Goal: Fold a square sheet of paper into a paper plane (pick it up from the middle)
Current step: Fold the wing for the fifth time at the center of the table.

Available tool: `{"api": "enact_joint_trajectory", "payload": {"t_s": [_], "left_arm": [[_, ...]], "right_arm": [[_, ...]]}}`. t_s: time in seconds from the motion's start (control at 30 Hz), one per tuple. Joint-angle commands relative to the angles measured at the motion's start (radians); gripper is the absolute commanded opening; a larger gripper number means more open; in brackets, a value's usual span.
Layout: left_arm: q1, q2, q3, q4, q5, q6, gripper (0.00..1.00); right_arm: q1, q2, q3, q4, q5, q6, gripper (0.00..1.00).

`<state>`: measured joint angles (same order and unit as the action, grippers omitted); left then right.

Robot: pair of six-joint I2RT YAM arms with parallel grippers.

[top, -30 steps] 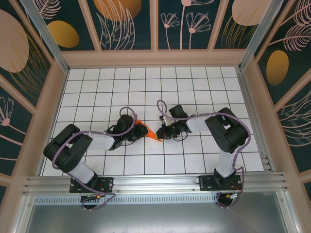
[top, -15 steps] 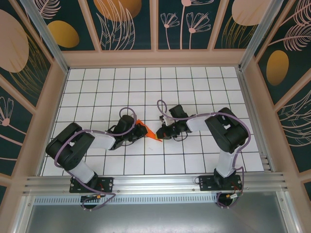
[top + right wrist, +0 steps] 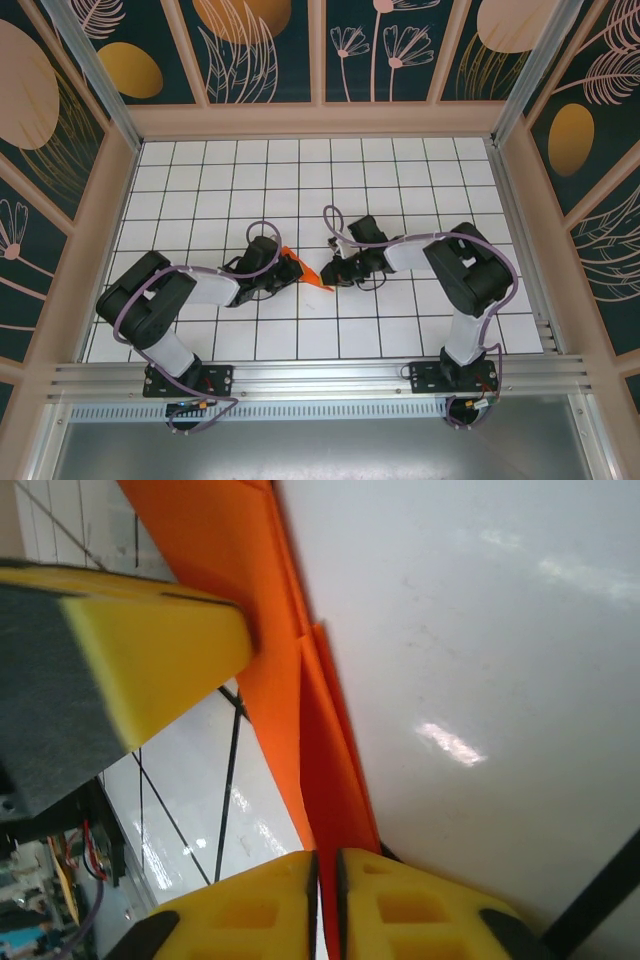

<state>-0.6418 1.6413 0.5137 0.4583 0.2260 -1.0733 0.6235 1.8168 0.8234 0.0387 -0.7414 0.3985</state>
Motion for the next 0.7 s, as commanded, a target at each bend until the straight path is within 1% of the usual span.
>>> {"api": "enact_joint_trajectory", "payload": {"t_s": [0.0,0.1,0.17,0.27,0.33,0.4,0.6,0.67], "left_arm": [[0.001,0.023,0.013,-0.065,-0.037,0.013,0.10],[0.000,0.025,0.018,-0.077,-0.040,0.014,0.10],[-0.001,0.025,0.020,-0.079,-0.037,0.013,0.10],[0.000,0.025,0.024,-0.080,-0.037,0.015,0.10],[0.000,0.025,0.026,-0.084,-0.037,0.016,0.10],[0.001,0.025,0.025,-0.085,-0.036,0.015,0.10],[0.000,0.026,0.026,-0.086,-0.035,0.014,0.10],[-0.001,0.026,0.026,-0.085,-0.036,0.012,0.10]], "right_arm": [[-0.004,-0.081,-0.007,-0.041,0.067,-0.007,0.25],[0.000,-0.130,-0.009,-0.045,0.107,-0.017,0.30],[0.013,-0.147,-0.001,-0.051,0.122,-0.036,0.30],[0.040,-0.147,0.024,-0.064,0.144,-0.048,0.29],[0.052,-0.136,0.040,-0.069,0.140,-0.050,0.25],[0.065,-0.126,0.054,-0.070,0.134,-0.054,0.24],[0.092,-0.049,0.109,-0.124,0.105,-0.084,0.19],[0.093,-0.028,0.121,-0.136,0.118,-0.085,0.18]]}}
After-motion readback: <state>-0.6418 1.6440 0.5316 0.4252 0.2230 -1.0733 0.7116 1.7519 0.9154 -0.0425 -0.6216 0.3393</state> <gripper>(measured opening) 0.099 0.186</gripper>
